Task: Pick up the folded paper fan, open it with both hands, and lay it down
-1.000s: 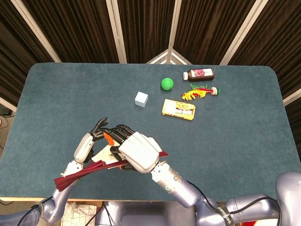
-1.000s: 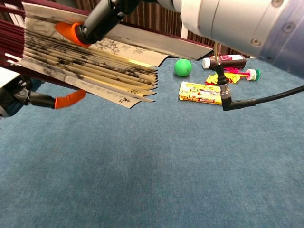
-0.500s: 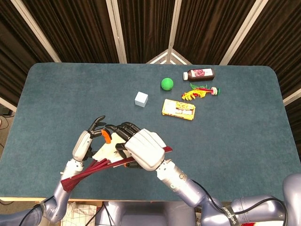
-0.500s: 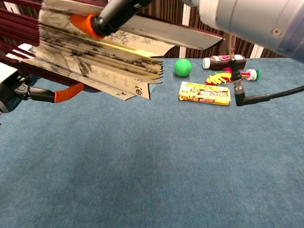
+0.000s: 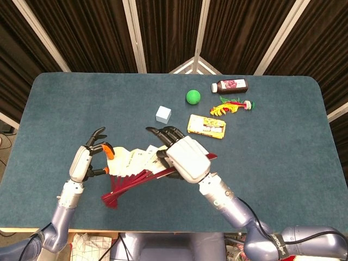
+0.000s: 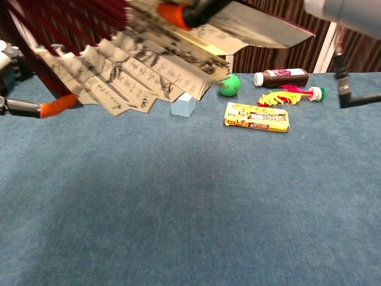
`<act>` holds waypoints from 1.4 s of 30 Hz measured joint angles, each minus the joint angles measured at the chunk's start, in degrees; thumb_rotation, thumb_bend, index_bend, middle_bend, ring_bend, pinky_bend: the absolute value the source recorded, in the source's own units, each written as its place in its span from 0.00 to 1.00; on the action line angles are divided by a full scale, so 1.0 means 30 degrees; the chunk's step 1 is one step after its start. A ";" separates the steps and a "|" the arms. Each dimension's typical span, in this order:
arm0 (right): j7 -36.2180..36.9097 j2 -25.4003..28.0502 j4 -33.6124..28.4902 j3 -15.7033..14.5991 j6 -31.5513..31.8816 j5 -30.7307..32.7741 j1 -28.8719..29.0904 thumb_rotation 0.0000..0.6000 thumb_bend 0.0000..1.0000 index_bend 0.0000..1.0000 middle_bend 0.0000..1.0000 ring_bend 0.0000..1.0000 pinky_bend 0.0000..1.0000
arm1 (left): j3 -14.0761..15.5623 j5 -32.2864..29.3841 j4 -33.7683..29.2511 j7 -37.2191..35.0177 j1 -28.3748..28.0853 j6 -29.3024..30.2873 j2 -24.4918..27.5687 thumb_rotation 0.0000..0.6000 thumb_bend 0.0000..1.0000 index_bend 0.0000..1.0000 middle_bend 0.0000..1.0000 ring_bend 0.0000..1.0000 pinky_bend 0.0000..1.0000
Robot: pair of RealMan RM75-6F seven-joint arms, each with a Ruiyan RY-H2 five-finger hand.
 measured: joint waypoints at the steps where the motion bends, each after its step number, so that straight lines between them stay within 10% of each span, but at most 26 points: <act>1: 0.0035 0.0079 0.0061 0.0011 0.0009 0.0008 -0.0032 1.00 0.47 0.96 0.16 0.21 0.20 | -0.0064 -0.0001 0.0297 0.0013 0.0004 0.0165 -0.0015 1.00 0.51 0.72 0.51 0.08 0.21; 42: 0.2595 0.0118 0.7153 -0.0595 0.1177 -0.0694 -0.1836 1.00 0.47 0.97 0.16 0.21 0.20 | -0.0036 0.1049 0.9929 0.2707 -0.1408 0.5505 -0.3207 1.00 0.47 0.70 0.50 0.08 0.23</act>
